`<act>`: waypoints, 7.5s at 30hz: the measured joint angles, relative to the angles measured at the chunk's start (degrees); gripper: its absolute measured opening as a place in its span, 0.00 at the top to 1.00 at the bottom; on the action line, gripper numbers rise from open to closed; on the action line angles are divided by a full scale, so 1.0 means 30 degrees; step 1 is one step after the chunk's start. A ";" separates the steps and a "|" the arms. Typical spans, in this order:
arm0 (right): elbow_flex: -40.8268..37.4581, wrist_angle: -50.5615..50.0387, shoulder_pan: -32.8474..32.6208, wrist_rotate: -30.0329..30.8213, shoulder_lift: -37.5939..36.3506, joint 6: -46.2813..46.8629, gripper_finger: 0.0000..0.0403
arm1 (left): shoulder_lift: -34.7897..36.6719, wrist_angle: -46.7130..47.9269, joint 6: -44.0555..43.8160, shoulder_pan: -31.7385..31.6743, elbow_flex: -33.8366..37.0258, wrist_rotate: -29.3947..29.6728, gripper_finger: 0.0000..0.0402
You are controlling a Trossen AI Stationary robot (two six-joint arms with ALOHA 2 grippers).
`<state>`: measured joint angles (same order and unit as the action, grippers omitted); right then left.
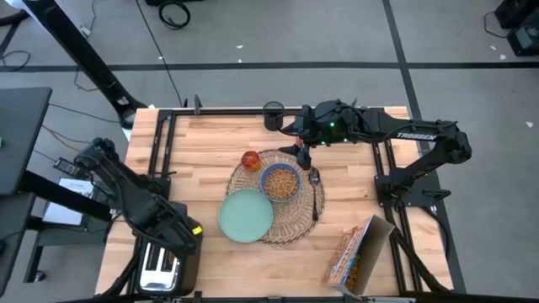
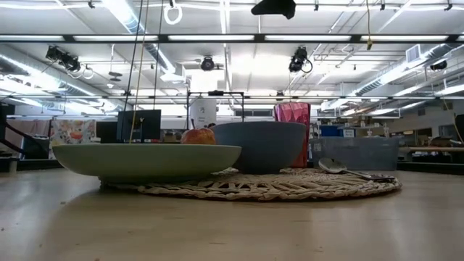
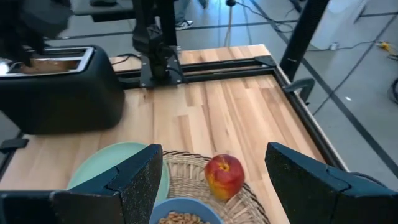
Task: Arrange a breakfast setting
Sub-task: Put the toasted bread on the light green plate, then return to Home Position
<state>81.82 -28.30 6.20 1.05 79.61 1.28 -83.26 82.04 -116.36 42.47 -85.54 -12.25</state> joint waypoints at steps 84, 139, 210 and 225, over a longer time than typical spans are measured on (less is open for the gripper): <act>0.0007 -0.5720 -0.4894 -0.0345 -0.2999 0.4935 0.29 | 0.1272 -2.0544 2.2545 -1.2490 1.2851 -0.0211 0.95; -0.6218 0.6192 -0.0863 -0.6312 -0.9332 0.1373 0.76 | 0.3343 -2.4555 3.1784 -1.3532 0.7194 0.1956 0.84; -2.7154 1.5439 -0.1304 -0.0651 -2.5140 0.3393 0.90 | 2.6900 -2.9825 3.9593 -1.7367 2.8341 0.6028 0.89; -2.7154 0.9903 -0.1525 0.0458 -2.6163 0.2740 0.90 | 2.7650 -2.8817 4.1811 -1.7350 2.8356 0.6273 0.89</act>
<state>0.36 1.41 1.62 2.42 1.12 9.50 -0.31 -4.41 9.07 -9.58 -0.47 6.57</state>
